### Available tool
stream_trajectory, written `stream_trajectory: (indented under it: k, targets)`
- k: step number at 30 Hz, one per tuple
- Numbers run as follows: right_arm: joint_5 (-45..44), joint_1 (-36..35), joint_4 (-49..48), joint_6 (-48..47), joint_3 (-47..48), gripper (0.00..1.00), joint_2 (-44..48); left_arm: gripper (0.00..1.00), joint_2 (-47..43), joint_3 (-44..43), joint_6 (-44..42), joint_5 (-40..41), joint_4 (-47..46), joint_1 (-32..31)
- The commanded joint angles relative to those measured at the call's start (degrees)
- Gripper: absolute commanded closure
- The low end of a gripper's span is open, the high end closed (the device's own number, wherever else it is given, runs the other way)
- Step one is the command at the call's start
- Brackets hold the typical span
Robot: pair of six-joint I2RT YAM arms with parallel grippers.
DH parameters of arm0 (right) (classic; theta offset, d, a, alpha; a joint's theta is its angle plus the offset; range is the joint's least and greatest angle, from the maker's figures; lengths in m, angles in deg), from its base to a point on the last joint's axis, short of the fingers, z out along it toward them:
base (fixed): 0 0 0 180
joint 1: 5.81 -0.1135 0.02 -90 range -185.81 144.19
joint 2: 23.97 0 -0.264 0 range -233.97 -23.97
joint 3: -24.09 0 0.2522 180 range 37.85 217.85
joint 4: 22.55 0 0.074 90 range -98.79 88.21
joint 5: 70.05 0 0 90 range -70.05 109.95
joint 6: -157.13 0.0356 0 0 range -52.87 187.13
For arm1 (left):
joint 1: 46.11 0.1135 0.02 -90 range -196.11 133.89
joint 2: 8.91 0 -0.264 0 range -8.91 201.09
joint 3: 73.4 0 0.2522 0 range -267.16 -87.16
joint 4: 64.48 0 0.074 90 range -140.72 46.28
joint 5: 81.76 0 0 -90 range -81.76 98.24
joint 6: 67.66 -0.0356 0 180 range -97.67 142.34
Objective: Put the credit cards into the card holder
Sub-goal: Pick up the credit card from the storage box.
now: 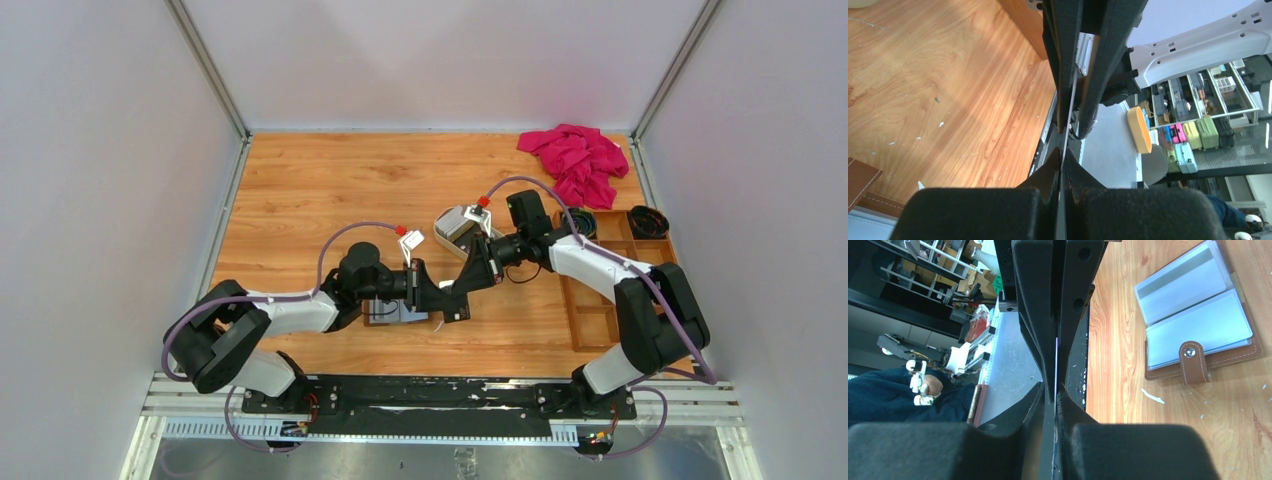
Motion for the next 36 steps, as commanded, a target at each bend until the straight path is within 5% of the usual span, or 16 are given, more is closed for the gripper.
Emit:
stream_trajectory:
  k: [1,3,5,12,16,24,30,36]
  targets:
    - [3.2,-0.8,2.0,-1.4,1.8,0.89,-0.4,1.0,-0.9,-0.5,-2.0,-0.8,3.3,1.1]
    - [3.4,-0.7,2.1,-1.4,1.8,1.0,-0.5,1.0,-1.1,-0.5,-2.1,-0.8,3.6,1.2]
    - [3.6,-0.9,2.2,-1.6,1.8,1.0,-0.5,0.99,-1.5,-0.5,-2.2,-0.8,3.9,1.2]
    - [0.5,-1.7,1.9,-1.2,1.2,1.0,-0.2,0.65,-9.2,2.3,-4.2,1.9,10.7,2.7]
    - [-1.8,-1.7,0.5,0.4,0.8,1.0,-0.1,0.58,-19.6,5.6,-7.7,6.0,20.3,5.5]
    - [-8.1,-1.8,-9.5,8.9,-2.8,1.0,0.7,0.34,-37.1,4.9,-18.9,25.1,47.7,7.6]
    - [-16.5,-3.3,-20.7,19.4,-6.0,1.0,0.6,0.01,-43.7,2.7,-23.0,36.1,55.7,7.7]
    - [-22.1,-6.9,-30.1,29.6,-3.4,1.0,-5.7,0.0,-44.3,2.4,-23.7,40.5,57.6,7.7]
